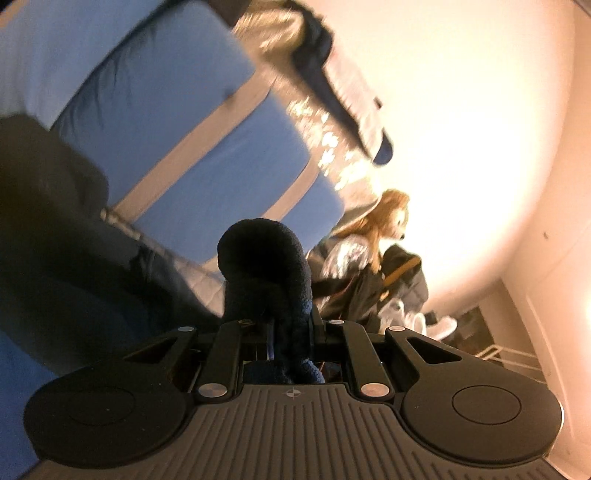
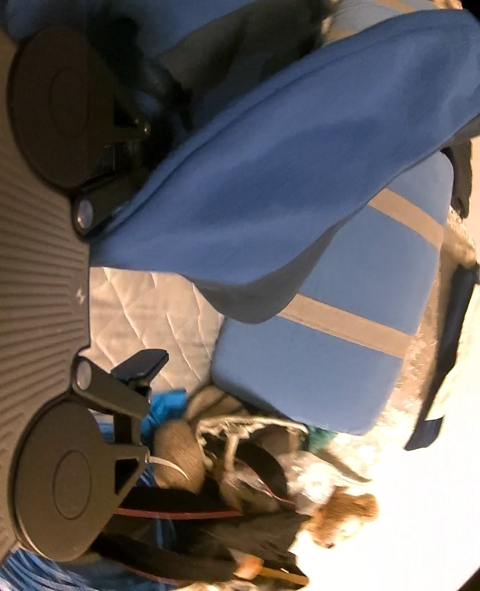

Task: Fold clothes
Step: 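Lift the navy fabric with the left gripper toward the open right gripper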

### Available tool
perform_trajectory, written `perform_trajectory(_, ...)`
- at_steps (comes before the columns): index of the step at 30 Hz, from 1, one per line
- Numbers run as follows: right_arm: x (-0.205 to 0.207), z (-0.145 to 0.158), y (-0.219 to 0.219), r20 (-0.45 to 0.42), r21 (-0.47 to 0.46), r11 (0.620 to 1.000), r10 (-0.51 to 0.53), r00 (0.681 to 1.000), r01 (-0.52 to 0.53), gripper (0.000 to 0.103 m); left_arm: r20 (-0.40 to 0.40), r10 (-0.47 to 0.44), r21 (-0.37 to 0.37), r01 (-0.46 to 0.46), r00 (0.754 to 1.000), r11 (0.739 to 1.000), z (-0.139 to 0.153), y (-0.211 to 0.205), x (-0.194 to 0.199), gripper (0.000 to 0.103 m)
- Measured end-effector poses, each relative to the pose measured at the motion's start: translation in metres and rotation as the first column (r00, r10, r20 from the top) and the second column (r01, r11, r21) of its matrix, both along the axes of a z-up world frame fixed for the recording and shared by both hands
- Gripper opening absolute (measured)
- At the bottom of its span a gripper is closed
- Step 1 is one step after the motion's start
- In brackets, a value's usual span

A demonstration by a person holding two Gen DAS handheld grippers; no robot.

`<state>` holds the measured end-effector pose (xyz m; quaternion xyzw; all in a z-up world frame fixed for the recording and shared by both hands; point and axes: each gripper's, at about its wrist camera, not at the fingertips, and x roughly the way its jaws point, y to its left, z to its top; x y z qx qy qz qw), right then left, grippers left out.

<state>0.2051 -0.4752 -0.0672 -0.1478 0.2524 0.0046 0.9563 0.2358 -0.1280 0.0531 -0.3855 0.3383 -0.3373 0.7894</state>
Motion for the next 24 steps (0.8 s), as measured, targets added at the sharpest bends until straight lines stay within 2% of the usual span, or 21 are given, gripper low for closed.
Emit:
perform_trajectory(4,-0.002,0.000,-0.001,-0.023,0.094,0.995,0.031,0.999,-0.029,0.079,0.046,0.041,0.000,-0.041,0.998,0.999,0.028,0.005,-0.002,0.015)
perform_trajectory(5,-0.006,-0.002,0.003,-0.031,0.104,0.993,0.066,0.997,-0.063,0.079,0.057,0.048,0.004,-0.048,0.997,0.999,0.034,0.005,-0.002,0.015)
perform_trajectory(9,-0.010,-0.002,0.018,-0.069,0.078,0.977,0.204,0.976,-0.199,0.079,0.100,0.080,0.036,-0.084,0.992,0.996,0.057,0.009,0.002,0.015)
perform_trajectory(11,-0.008,-0.002,0.022,-0.088,0.073,0.973,0.224,0.971,-0.218,0.079,0.103,0.101,0.029,-0.104,0.990,0.994,0.063,0.014,0.005,0.015)
perform_trajectory(17,0.008,-0.002,0.021,-0.110,0.153,0.974,0.182,0.977,-0.164,0.081,0.115,0.152,-0.017,-0.151,0.982,0.988,0.079,0.027,0.010,0.015)
perform_trajectory(24,0.029,-0.003,0.006,-0.159,0.264,0.964,0.057,0.986,-0.013,0.083,0.121,0.209,-0.072,-0.202,0.970,0.977,0.096,0.045,0.016,0.015)
